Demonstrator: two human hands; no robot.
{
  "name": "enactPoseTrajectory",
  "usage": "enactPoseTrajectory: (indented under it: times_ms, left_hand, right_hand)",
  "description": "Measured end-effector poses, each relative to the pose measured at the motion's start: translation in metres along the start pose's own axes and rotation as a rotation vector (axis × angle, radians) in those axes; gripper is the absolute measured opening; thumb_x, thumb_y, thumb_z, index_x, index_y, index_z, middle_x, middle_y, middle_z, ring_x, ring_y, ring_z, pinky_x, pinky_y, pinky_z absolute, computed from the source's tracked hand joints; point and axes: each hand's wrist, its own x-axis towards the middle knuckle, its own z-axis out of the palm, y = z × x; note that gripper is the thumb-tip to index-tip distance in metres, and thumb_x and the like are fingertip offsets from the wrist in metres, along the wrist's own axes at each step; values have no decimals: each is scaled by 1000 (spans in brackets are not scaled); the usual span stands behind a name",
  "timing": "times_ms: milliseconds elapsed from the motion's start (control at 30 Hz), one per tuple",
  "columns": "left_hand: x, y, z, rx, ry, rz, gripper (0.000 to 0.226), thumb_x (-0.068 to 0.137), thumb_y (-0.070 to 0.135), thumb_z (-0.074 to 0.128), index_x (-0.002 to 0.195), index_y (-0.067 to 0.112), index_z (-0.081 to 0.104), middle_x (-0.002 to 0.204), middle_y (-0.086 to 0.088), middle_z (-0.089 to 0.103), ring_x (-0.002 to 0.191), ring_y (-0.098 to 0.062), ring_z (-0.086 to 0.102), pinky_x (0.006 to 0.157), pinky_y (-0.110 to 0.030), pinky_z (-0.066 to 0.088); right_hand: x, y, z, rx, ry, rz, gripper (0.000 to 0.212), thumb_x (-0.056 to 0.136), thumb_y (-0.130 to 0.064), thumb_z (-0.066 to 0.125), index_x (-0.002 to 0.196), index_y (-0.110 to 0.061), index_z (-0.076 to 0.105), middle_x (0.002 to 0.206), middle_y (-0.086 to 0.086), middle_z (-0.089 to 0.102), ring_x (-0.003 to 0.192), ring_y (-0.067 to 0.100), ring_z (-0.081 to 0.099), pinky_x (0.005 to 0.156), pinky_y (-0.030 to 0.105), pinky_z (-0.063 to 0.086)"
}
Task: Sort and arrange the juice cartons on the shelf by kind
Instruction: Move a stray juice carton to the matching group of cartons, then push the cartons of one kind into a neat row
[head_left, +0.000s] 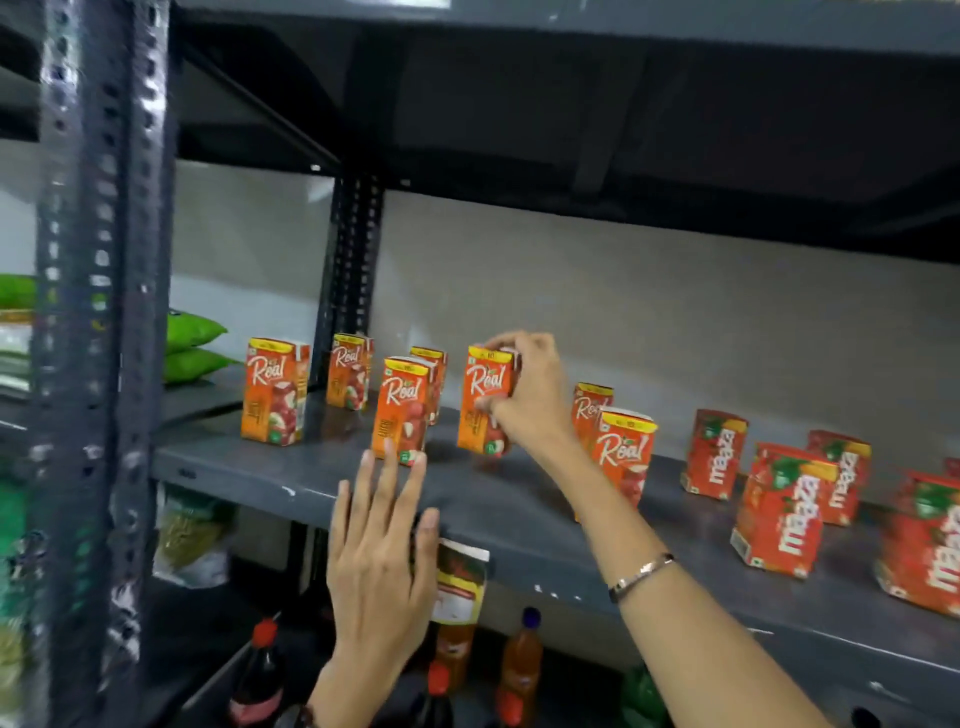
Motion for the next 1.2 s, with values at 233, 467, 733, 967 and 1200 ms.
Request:
enactPoseTrajectory:
  times_ms: [233,467,733,967,1200]
  left_hand:
    - [2,-1,-1,-101,-22,-12,49,98,40,21,138,16,38,147,-9,35,140,-16,22,115,-35,15]
    - [63,-25,-26,-478,10,-214,62,87,51,50,142,36,26,150,13,31,135,1,27,108,-28,23]
    - [136,-82,-4,-581,-969,-430,81,70,28,76,137,20,31,135,-3,51,126,-19,45,109,-41,32]
    - [136,-87,-10,-638,-1009,-413,70,68,25,75,128,26,40,118,7,58,110,-9,54,85,-22,41]
    - [132,-90,-18,-662,-1020,-396,88,61,32,76,137,25,31,129,4,54,119,-12,50,107,-37,35]
  right_hand:
    - [-19,16,15,11,-97,122,62,65,1,77,114,-21,45,120,4,41,109,14,46,80,22,45]
    - [-51,18,10,155,-195,376,79,73,-13,75,133,-19,24,129,1,46,104,5,41,87,24,36]
    - [-52,26,12,273,-310,644,69,76,-13,73,131,-16,32,132,7,55,122,25,50,105,42,38]
    - [-57,25,8,283,-306,612,54,78,-10,70,123,-16,41,119,3,56,112,19,51,91,31,39]
    - [-64,25,1,353,-338,610,48,75,-4,64,115,-21,45,108,-4,57,101,14,51,76,24,39]
